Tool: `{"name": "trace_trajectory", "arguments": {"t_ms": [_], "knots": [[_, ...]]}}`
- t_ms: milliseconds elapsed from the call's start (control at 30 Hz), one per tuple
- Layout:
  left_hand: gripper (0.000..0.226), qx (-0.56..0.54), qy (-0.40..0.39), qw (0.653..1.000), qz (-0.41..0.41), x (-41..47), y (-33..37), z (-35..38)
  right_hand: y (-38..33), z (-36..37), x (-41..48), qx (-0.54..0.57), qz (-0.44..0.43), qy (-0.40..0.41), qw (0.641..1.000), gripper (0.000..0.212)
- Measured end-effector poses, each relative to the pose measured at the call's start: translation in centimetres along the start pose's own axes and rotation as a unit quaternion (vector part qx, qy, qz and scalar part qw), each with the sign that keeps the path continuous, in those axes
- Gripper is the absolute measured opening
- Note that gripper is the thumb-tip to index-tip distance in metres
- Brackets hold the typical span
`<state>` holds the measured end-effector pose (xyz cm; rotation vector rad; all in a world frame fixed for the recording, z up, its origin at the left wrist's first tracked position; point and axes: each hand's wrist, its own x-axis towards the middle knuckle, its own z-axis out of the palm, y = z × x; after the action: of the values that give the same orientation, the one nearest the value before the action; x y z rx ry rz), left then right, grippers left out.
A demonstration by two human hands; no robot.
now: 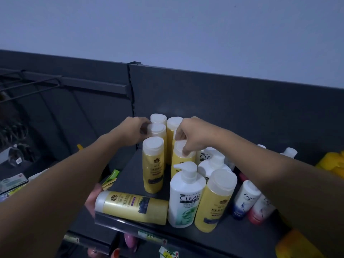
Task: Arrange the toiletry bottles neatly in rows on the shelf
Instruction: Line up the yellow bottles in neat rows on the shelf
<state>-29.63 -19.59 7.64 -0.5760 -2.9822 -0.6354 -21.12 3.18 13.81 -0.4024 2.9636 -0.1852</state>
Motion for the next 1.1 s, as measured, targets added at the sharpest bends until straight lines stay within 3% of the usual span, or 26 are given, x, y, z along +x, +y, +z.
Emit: {"name": "trace_trajectory", "arguments": {"t_ms": [133, 267, 433, 533, 633, 733, 867, 1033, 1100], "knots": [[0.043, 0.077, -0.047, 0.995, -0.038, -2.8, -1.6, 0.0, -0.2, -0.2, -0.6, -0.015, 0.010, -0.006, 1.000, 0.061], [0.032, 0.147, -0.142, 0.978, -0.051, -8.2, -3.8, 0.9, -0.7, -0.6, -1.9, -0.015, 0.004, 0.015, 1.000, 0.059], [0.072, 0.103, -0.255, 0.957, -0.094, -14.9, -6.7, 3.2, -2.2, -1.6, -4.0, 0.011, -0.033, 0.069, 0.997, 0.040], [0.072, 0.108, -0.233, 0.960, -0.115, -17.2, -7.3, 4.9, -3.1, -1.6, -5.2, 0.024, -0.045, 0.023, 0.998, 0.029], [0.059, 0.064, -0.188, 0.965, -0.172, -17.7, -7.5, 6.4, -3.7, -1.3, -6.2, -0.004, -0.050, -0.053, 0.997, 0.034], [0.056, -0.016, -0.141, 0.961, -0.238, -17.3, -7.6, 7.2, -3.5, -0.6, -6.4, -0.007, -0.048, -0.055, 0.997, 0.040], [0.066, -0.065, -0.111, 0.957, -0.259, -16.7, -7.9, 7.8, -2.9, -0.1, -6.6, 0.017, -0.049, -0.033, 0.998, 0.041], [0.095, -0.135, -0.160, 0.936, -0.281, -16.6, -9.3, 8.3, -1.9, 0.1, -7.2, 0.005, -0.064, -0.046, 0.997, 0.045], [0.095, -0.167, -0.160, 0.926, -0.297, -17.2, -8.2, 7.5, -1.6, 0.2, -7.4, -0.001, -0.074, -0.042, 0.996, 0.040]]}}
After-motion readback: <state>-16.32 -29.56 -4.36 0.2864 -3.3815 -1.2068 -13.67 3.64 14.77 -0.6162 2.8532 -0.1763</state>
